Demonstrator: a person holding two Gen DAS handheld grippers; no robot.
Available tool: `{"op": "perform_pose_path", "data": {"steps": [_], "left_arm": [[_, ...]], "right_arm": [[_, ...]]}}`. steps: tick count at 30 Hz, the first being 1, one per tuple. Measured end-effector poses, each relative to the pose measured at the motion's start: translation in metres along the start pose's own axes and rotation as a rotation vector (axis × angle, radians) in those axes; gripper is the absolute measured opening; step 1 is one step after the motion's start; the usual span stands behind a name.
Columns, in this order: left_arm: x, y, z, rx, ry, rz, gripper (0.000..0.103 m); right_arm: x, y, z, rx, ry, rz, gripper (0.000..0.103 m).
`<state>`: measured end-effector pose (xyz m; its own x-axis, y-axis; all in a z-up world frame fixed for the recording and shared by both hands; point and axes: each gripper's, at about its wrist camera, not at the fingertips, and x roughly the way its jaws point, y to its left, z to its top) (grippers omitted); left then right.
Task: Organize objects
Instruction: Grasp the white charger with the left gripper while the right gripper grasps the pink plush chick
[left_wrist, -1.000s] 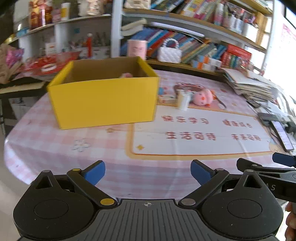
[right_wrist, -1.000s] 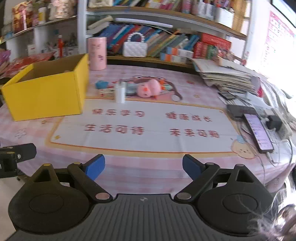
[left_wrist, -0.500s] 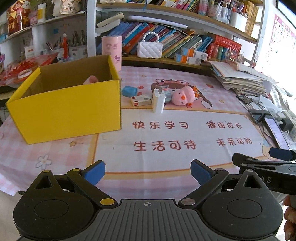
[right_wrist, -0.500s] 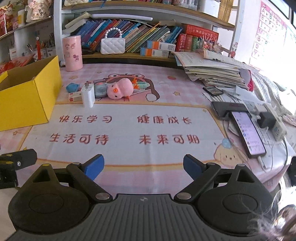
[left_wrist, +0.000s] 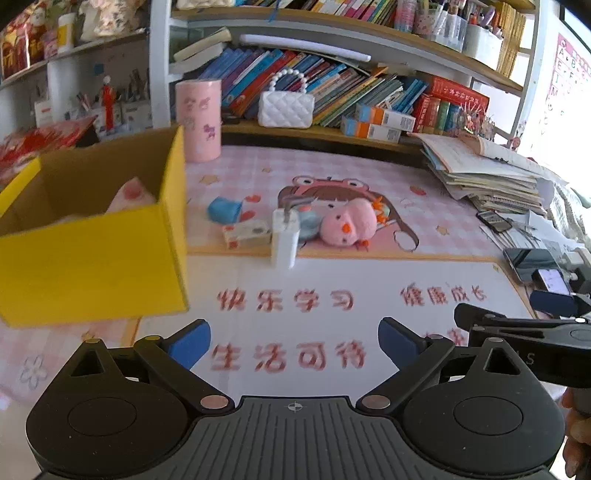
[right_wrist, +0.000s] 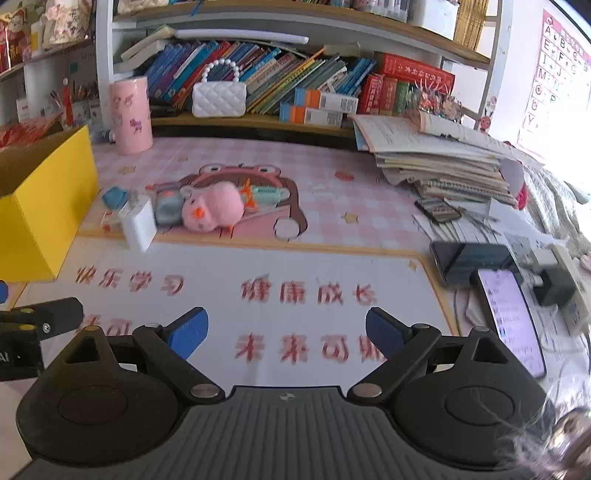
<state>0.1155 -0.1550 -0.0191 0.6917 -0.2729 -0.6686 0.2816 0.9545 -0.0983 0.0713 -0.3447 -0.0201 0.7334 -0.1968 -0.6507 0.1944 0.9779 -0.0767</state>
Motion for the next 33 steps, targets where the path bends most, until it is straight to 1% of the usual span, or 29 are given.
{"op": "perform_pose_path", "data": {"steps": [3, 6, 7, 9, 13, 15, 19, 22, 24, 25, 26, 27, 29, 31, 33], "left_arm": [[0.014, -0.013, 0.011, 0.024, 0.009, 0.002, 0.090], [0.027, -0.023, 0.023, 0.056, 0.002, 0.017, 0.074], [0.032, -0.025, 0.026, 0.060, -0.001, 0.027, 0.071], [0.043, -0.029, 0.033, 0.063, -0.009, 0.051, 0.062], [0.069, -0.031, 0.046, 0.054, -0.015, 0.130, 0.051], [0.085, -0.027, 0.050, 0.027, -0.012, 0.167, 0.045], [0.110, -0.018, 0.055, -0.016, 0.007, 0.193, 0.044], [0.126, -0.017, 0.058, -0.022, 0.014, 0.206, 0.044], [0.135, -0.017, 0.060, -0.021, 0.024, 0.217, 0.035], [0.140, -0.017, 0.060, -0.022, 0.032, 0.224, 0.032], [0.143, -0.016, 0.061, -0.024, 0.036, 0.225, 0.027], [0.145, -0.016, 0.062, -0.024, 0.038, 0.220, 0.025], [0.144, -0.014, 0.063, -0.035, 0.042, 0.230, 0.025], [0.137, -0.011, 0.062, -0.059, 0.046, 0.241, 0.025], [0.125, -0.006, 0.060, -0.086, 0.052, 0.228, 0.025]], "right_arm": [[0.010, -0.010, 0.012, 0.006, -0.032, 0.013, 0.093], [0.022, -0.017, 0.024, 0.007, -0.054, 0.033, 0.093], [0.026, -0.019, 0.029, 0.005, -0.061, 0.043, 0.093], [0.033, -0.023, 0.037, 0.003, -0.076, 0.057, 0.093], [0.049, -0.029, 0.055, -0.001, -0.098, 0.096, 0.093], [0.056, -0.029, 0.062, -0.008, -0.105, 0.113, 0.093], [0.073, -0.027, 0.074, -0.035, -0.105, 0.158, 0.093], [0.086, -0.025, 0.079, -0.055, -0.098, 0.190, 0.093], [0.095, -0.022, 0.083, -0.070, -0.091, 0.209, 0.093], [0.101, -0.021, 0.085, -0.079, -0.084, 0.217, 0.093], [0.105, -0.021, 0.087, -0.085, -0.079, 0.225, 0.093], [0.109, -0.019, 0.089, -0.093, -0.074, 0.233, 0.095], [0.117, -0.016, 0.092, -0.112, -0.069, 0.251, 0.096], [0.126, -0.012, 0.095, -0.130, -0.062, 0.267, 0.097], [0.134, -0.008, 0.097, -0.145, -0.049, 0.288, 0.099]]}}
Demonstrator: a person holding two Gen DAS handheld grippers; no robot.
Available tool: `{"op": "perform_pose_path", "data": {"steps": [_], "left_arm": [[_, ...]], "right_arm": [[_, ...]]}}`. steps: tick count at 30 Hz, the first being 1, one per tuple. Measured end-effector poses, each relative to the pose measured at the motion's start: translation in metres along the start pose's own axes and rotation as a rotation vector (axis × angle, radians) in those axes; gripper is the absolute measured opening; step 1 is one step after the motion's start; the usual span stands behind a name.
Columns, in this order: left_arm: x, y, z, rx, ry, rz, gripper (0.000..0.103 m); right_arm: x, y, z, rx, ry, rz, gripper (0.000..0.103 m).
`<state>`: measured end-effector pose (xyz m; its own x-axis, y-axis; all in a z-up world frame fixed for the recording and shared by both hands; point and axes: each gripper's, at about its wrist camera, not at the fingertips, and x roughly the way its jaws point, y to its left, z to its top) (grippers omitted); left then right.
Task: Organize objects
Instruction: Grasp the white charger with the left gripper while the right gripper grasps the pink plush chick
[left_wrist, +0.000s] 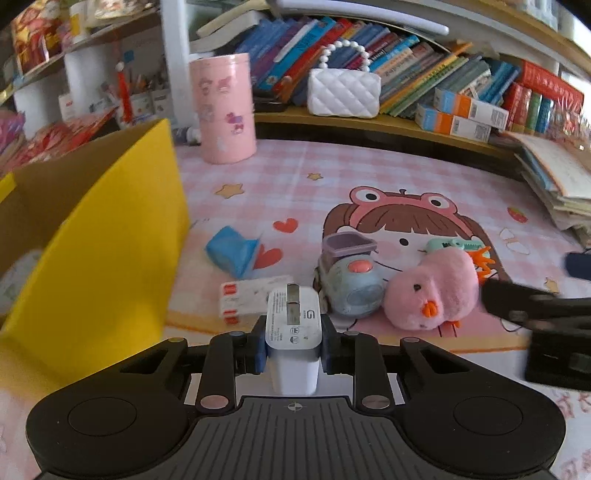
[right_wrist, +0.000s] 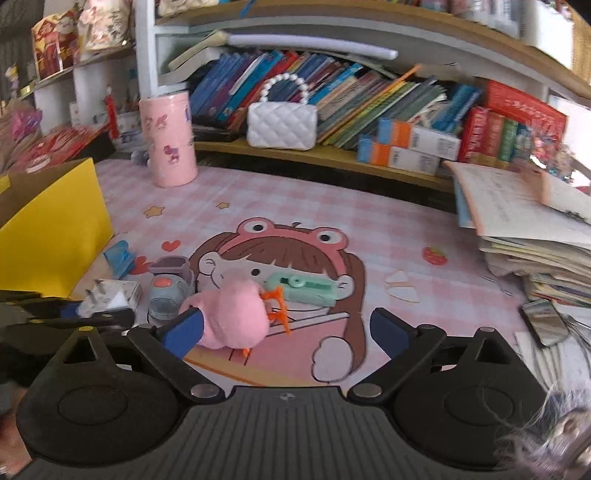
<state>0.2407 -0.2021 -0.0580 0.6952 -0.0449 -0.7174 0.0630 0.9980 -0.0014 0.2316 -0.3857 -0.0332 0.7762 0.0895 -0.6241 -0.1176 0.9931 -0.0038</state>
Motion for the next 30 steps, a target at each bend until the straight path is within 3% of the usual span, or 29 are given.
{"op": "perform_pose_path", "data": {"steps": [7, 12, 16, 18, 30], "left_arm": [[-0.042, 0.025, -0.017, -0.066, 0.026, -0.034, 0.025], [-0.065, 0.038, -0.027, -0.099, 0.012, -0.019, 0.025], [-0.079, 0.046, -0.028, -0.113, -0.016, -0.009, 0.025], [-0.084, 0.050, -0.030, -0.123, -0.027, -0.009, 0.025], [-0.114, 0.072, -0.051, -0.135, -0.054, -0.090, 0.025]], "right_arm": [[0.041, 0.022, 0.005, -0.065, 0.051, 0.096, 0.103], [0.067, 0.038, 0.003, -0.155, 0.079, 0.076, 0.103], [0.074, 0.035, -0.002, -0.133, 0.093, 0.065, 0.087], [0.069, 0.034, -0.004, -0.117, 0.068, 0.064, 0.081], [-0.014, 0.052, -0.018, 0.007, 0.019, 0.032, 0.080]]}}
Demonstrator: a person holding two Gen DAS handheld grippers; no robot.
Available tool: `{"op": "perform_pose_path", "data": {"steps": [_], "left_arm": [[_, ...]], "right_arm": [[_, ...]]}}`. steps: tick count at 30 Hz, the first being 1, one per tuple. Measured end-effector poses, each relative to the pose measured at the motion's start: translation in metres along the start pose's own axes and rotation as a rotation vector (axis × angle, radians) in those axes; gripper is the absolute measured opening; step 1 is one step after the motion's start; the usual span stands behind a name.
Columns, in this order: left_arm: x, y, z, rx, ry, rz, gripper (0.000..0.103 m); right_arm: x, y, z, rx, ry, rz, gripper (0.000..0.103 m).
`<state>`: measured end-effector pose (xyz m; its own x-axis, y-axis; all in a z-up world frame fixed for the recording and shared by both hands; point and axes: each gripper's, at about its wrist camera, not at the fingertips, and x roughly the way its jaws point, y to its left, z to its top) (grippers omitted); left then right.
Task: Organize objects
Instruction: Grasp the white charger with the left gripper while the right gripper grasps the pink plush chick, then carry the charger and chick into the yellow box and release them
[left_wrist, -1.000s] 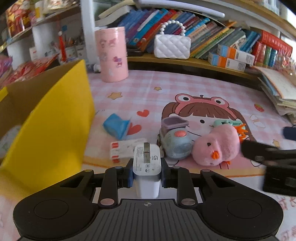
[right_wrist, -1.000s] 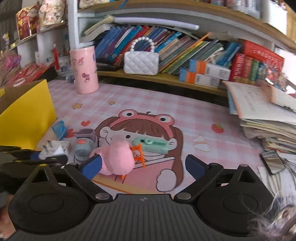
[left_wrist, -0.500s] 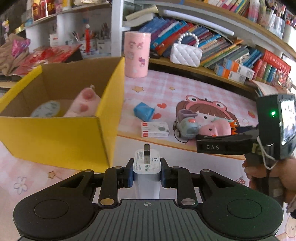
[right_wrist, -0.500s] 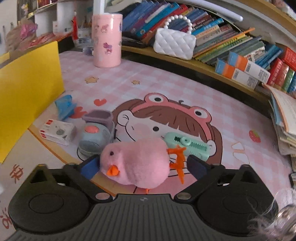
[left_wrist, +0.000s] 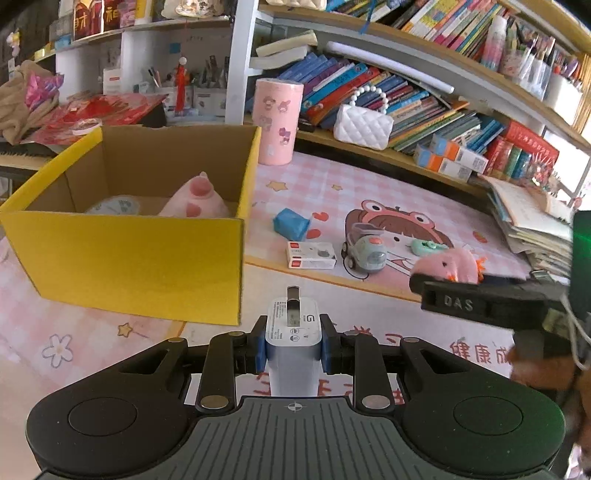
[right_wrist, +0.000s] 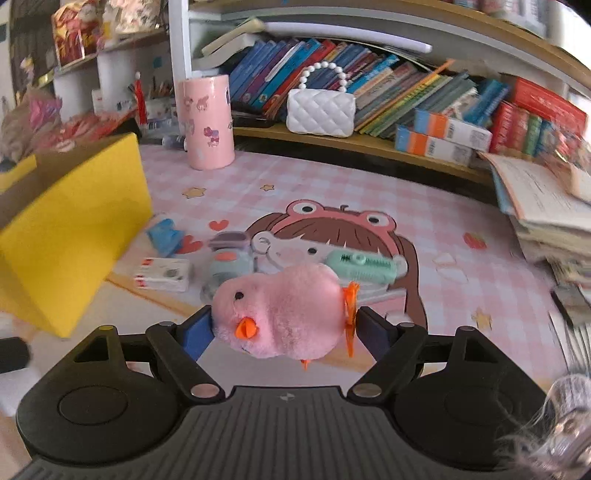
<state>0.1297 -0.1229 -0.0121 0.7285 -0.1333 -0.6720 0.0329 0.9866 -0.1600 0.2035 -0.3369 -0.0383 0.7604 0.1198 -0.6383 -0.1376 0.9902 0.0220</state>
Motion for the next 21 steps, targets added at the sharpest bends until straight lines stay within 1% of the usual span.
{"op": "perform_pose_path", "data": {"steps": [6, 11, 13, 15, 21], "left_arm": [[-0.028, 0.036, -0.009, -0.040, -0.034, -0.008, 0.025], [-0.049, 0.076, -0.020, -0.108, -0.048, 0.010, 0.025], [-0.057, 0.093, -0.025, -0.138, -0.048, 0.017, 0.025], [-0.065, 0.107, -0.029, -0.152, -0.053, 0.022, 0.025], [-0.089, 0.143, -0.039, -0.165, -0.072, 0.025, 0.025]], "right_arm": [[-0.048, 0.037, -0.011, 0.066, 0.002, 0.022, 0.080], [-0.078, 0.080, -0.024, 0.068, 0.022, 0.048, 0.080], [-0.084, 0.101, -0.029, 0.050, 0.038, 0.064, 0.080], [-0.092, 0.124, -0.035, 0.006, 0.040, 0.080, 0.080], [-0.113, 0.182, -0.054, -0.089, 0.036, 0.130, 0.080]]}}
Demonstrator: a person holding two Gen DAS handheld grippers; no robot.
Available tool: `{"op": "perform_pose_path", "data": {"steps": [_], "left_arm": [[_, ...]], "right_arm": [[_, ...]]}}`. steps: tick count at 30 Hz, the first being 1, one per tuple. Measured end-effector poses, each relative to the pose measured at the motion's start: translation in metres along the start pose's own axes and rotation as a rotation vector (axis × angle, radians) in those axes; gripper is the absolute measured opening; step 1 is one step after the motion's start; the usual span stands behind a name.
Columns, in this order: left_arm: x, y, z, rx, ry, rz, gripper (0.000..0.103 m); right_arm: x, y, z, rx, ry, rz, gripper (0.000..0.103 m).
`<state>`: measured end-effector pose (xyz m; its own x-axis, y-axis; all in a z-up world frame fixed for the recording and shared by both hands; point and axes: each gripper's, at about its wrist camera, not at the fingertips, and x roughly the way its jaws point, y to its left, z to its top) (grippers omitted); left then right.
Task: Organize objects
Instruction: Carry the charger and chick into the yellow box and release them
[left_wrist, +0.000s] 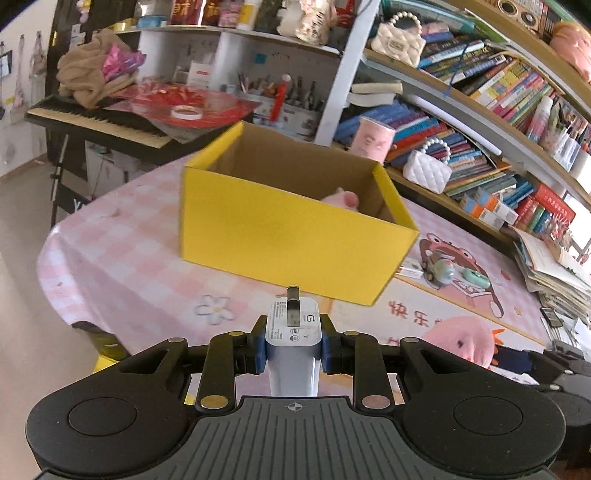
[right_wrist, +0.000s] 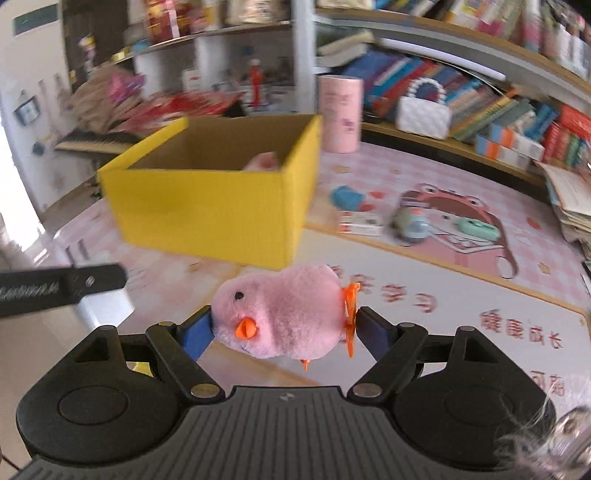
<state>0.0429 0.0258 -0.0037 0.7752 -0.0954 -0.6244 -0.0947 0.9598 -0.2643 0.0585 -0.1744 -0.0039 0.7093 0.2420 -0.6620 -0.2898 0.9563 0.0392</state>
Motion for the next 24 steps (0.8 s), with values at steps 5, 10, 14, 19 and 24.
{"op": "perform_pose_path", "data": {"steps": [5, 10, 14, 19, 24], "left_arm": [[-0.016, 0.023, 0.001, 0.009, -0.021, -0.001, 0.025], [-0.027, 0.040, 0.002, 0.022, -0.036, -0.008, 0.025], [-0.032, 0.047, 0.003, 0.042, -0.042, -0.022, 0.025], [-0.036, 0.053, 0.003, 0.058, -0.049, -0.041, 0.025], [-0.040, 0.059, 0.005, 0.065, -0.061, -0.056, 0.025]], "right_arm": [[-0.008, 0.034, -0.005, -0.018, -0.013, 0.014, 0.080], [-0.012, 0.054, -0.008, -0.008, -0.022, 0.008, 0.080], [-0.016, 0.063, -0.011, 0.003, -0.032, 0.000, 0.080], [-0.019, 0.072, -0.014, 0.016, -0.038, -0.013, 0.080], [-0.022, 0.077, -0.013, 0.022, -0.046, -0.027, 0.080]]}}
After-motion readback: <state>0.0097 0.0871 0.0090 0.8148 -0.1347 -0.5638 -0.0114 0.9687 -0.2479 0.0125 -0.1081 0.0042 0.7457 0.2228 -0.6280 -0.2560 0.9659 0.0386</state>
